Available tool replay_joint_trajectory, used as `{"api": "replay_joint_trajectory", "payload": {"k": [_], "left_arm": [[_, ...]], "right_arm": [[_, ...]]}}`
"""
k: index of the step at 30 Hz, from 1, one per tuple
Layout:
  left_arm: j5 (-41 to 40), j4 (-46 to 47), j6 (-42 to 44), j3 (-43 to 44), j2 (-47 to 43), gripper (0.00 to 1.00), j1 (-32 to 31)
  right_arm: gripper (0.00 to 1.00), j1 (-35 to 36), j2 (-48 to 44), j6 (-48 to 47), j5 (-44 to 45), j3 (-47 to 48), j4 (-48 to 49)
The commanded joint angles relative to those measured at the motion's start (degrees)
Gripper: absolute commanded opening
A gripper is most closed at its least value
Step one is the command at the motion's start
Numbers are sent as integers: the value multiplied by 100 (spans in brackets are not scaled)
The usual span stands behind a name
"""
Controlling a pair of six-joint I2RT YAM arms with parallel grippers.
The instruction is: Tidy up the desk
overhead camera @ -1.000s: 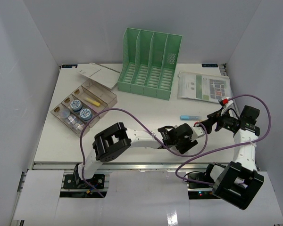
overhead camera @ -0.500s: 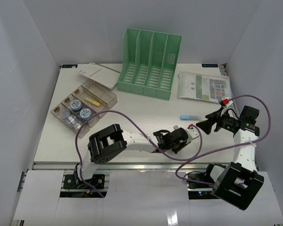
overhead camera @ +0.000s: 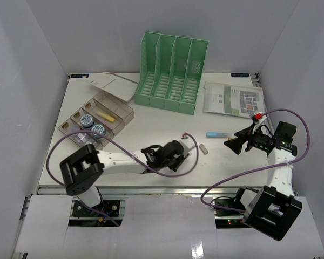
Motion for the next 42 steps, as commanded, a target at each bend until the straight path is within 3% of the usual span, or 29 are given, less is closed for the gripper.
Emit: {"api": "replay_joint_trajectory", "payload": {"k": [1, 5, 9, 15, 21, 26, 36, 38, 39, 40, 42], "left_arm": [[700, 345, -1054, -806, -1781, 5, 1172], [823, 229, -1742, -1124, -2992, 0, 2281], [391, -367, -2446, -1012, -3407, 0, 3650], [-231, -1696, -3838, -120, -2497, 0, 5099], [-1007, -2459, -4693, 1124, -1477, 0, 5515], [-1107, -3030, -5072, 1909, -480, 0, 5836], [-1125, -3474, -5270, 2553, 550, 0, 6232], [-1093, -3484, -5249, 2629, 656, 9, 6291], [-1028, -3489, -5224, 2687, 749, 18, 6334], [-937, -3482, -5192, 2768, 800, 35, 6370], [-678, -3466, -5051, 2902, 910, 54, 6378]], "right_arm": [[91, -13, -7, 45, -189, 14, -34], [91, -17, -3, 27, -222, 21, -56], [91, -17, -2, 19, -241, 14, -73], [91, -17, -19, 10, -259, 14, -75], [91, -17, -3, 10, -276, 14, -82], [91, -17, 14, -7, -276, 22, -99], [91, -17, -1, -34, -262, 28, -117], [91, -17, 6, -32, -259, 31, -117], [91, -17, 4, -25, -259, 31, -116], [91, -17, -2, -25, -259, 31, -110], [91, -17, 13, -25, -251, 31, -117]]}}
